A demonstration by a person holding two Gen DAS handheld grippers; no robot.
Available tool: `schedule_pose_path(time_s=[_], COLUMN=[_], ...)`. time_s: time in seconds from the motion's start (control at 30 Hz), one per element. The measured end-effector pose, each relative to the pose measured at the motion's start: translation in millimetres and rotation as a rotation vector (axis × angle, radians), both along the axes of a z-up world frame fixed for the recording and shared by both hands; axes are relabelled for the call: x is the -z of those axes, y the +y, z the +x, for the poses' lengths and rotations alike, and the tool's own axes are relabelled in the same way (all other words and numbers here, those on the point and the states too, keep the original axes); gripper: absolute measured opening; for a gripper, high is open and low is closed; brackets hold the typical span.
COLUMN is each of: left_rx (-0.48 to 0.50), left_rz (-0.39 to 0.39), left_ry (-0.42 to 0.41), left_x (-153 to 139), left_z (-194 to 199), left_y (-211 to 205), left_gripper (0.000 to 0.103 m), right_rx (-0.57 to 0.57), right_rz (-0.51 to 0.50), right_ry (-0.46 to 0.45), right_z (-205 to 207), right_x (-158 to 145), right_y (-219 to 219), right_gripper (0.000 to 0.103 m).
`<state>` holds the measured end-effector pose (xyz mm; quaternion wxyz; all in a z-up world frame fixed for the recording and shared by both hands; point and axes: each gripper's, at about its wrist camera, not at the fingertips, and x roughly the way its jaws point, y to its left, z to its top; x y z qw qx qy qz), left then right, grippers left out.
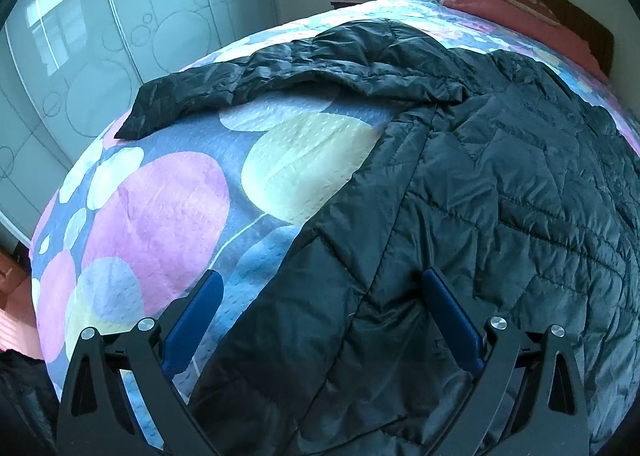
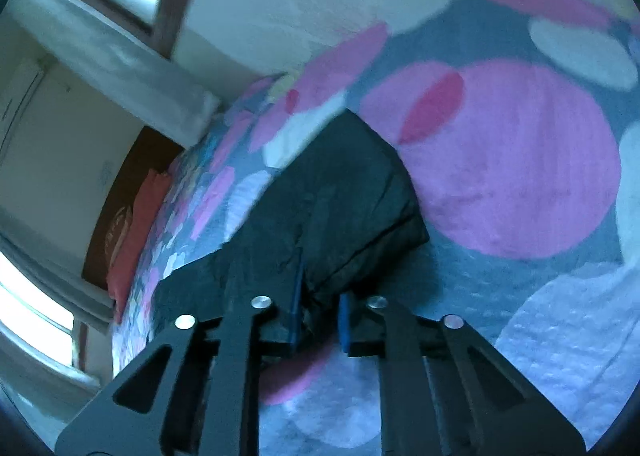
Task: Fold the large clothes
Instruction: 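Grasp the jacket sleeve nearest the right tool and lift it, then lay the held sleeve across the jacket body and open the right tool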
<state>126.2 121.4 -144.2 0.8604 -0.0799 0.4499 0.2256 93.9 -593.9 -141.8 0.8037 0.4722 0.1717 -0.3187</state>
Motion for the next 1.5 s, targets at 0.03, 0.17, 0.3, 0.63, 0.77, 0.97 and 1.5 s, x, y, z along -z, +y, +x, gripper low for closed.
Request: schedule_pose_path(time_s=[0.03, 0.17, 0.3, 0.63, 0.77, 0.97, 1.5], left_rx=[0.001, 0.018, 0.033, 0.050, 0.048, 0.051, 0.059], left_rz=[0.002, -0.001, -0.012, -0.069, -0.103, -0.127, -0.132], left_ry=[-0.001, -0.008, -0.018, -0.042, -0.053, -0.063, -0.068], left_x=[0, -2, -2, 4, 8, 10, 11], left_z=[-1, -2, -5, -6, -7, -8, -8], left_y=[0, -2, 0, 5, 9, 11, 12], left_gripper=[0.099, 0.099, 0.099, 0.099, 0.099, 0.099, 0.099], right_rx=[-0.009, -0.100, -0.276, -0.701, -0.855, -1.090, -1.201], right_rz=[-0.032, -0.191, -0.359, -0.537, -0.602, -0.640, -0.509], right_ry=[-0.003, -0.012, -0.016, -0.001, 0.026, 0.106, 0.157], right_z=[3, 23, 70, 186, 220, 247, 228], right_x=[-10, -54, -99, -125, -116, -81, -78], right_y=[7, 47, 117, 309, 387, 480, 439], right_gripper=[0.011, 0.010, 0.010, 0.010, 0.010, 0.010, 0.058])
